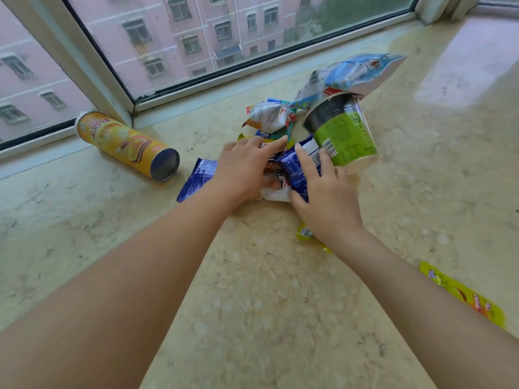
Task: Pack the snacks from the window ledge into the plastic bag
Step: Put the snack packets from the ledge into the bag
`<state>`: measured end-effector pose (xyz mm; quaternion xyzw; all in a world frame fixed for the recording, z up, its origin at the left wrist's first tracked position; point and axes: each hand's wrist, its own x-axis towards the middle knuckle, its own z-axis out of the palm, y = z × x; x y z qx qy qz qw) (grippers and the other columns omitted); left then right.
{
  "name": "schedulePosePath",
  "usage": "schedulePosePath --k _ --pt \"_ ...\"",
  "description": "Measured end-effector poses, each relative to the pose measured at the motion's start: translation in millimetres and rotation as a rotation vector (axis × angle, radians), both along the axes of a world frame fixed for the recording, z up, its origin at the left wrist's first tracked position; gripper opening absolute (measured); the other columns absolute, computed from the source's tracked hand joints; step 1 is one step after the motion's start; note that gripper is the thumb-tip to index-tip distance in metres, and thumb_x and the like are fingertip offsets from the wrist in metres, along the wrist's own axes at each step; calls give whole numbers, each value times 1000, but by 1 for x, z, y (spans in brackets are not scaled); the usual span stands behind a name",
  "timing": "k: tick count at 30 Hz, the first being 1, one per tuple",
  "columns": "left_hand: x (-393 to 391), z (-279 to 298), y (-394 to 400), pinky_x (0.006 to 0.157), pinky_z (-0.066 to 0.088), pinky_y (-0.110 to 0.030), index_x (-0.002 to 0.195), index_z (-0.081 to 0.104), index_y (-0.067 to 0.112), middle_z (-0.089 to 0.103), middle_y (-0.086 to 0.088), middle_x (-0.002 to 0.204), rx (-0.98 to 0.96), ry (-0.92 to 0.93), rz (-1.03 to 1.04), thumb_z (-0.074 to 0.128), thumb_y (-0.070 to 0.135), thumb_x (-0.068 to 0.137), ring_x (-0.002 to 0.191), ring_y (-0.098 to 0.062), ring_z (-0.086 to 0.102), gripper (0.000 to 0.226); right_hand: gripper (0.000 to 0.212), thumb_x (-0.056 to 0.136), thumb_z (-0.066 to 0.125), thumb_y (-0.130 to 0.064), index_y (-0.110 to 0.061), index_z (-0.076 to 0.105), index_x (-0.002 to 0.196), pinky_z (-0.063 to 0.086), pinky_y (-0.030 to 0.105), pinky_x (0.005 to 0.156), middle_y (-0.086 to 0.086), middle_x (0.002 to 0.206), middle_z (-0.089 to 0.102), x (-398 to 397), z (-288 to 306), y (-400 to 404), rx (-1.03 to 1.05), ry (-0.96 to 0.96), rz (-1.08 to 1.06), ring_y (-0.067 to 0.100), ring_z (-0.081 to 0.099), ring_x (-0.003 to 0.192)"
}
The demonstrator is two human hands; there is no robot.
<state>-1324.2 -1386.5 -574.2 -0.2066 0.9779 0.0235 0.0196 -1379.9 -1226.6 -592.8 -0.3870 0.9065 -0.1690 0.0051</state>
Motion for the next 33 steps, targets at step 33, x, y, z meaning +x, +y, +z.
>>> schedulePosePath --k 33 --pt "243 52 35 64 41 -23 114 66 44 65 18 110 219 464 476 73 36 77 92 -10 61 39 59 68 75 -36 -36 58 124 44 43 89 -9 126 54 140 47 -11 -240 -235 76 17 49 116"
